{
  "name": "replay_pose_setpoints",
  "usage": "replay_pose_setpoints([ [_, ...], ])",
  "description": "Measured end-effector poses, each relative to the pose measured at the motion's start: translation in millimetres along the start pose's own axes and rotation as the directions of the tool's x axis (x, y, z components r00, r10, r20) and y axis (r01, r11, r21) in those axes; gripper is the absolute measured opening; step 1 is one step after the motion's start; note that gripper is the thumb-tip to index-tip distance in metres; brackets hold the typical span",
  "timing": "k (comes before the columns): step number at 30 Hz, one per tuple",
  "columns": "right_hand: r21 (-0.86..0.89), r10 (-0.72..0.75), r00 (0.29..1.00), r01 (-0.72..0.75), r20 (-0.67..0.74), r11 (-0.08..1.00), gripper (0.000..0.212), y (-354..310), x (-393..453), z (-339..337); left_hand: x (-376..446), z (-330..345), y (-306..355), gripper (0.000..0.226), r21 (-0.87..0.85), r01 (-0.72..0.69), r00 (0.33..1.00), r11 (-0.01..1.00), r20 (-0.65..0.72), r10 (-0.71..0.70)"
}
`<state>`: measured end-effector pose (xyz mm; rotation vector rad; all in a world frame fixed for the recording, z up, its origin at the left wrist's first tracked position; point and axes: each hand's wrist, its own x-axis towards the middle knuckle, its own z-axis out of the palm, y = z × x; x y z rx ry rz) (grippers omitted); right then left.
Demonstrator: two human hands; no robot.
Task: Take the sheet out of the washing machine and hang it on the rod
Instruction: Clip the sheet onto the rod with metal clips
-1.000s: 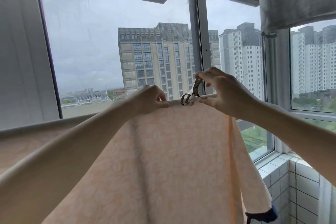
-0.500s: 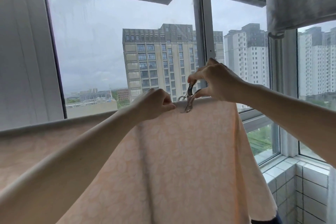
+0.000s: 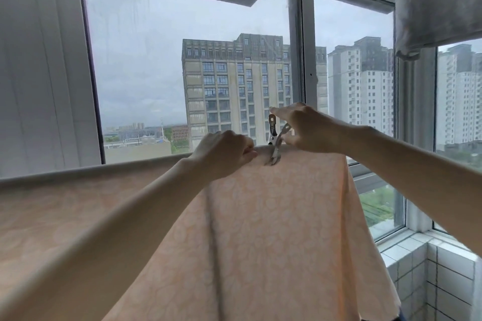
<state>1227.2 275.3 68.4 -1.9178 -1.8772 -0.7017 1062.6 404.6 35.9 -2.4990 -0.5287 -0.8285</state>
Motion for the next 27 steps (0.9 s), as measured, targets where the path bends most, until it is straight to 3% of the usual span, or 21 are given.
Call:
replay_pose_setpoints([
  [4,-0.099,-0.127,0.979,0.113,-0.157,0.989,0.053,-25.3,-1.9,5.0,-18.0,-6.8,-12.2,0.028,0.055,0.016,0.999,0.998,-0.046,-0.013],
  [13,-0.105,-0.237,0.963,0.224,-0.131,0.969,0.045,-104.1,5.9,43.2,-90.2,-40.2,-60.2,0.031,0.088,0.109,0.988,0.99,-0.115,-0.098],
  [27,-0.066,-0.195,0.965,0.186,-0.173,0.98,0.038,-273.5,-0.6,45.2,-249.5,-122.8,-156.8,0.023,0.152,0.237,0.966,0.959,-0.139,-0.217],
])
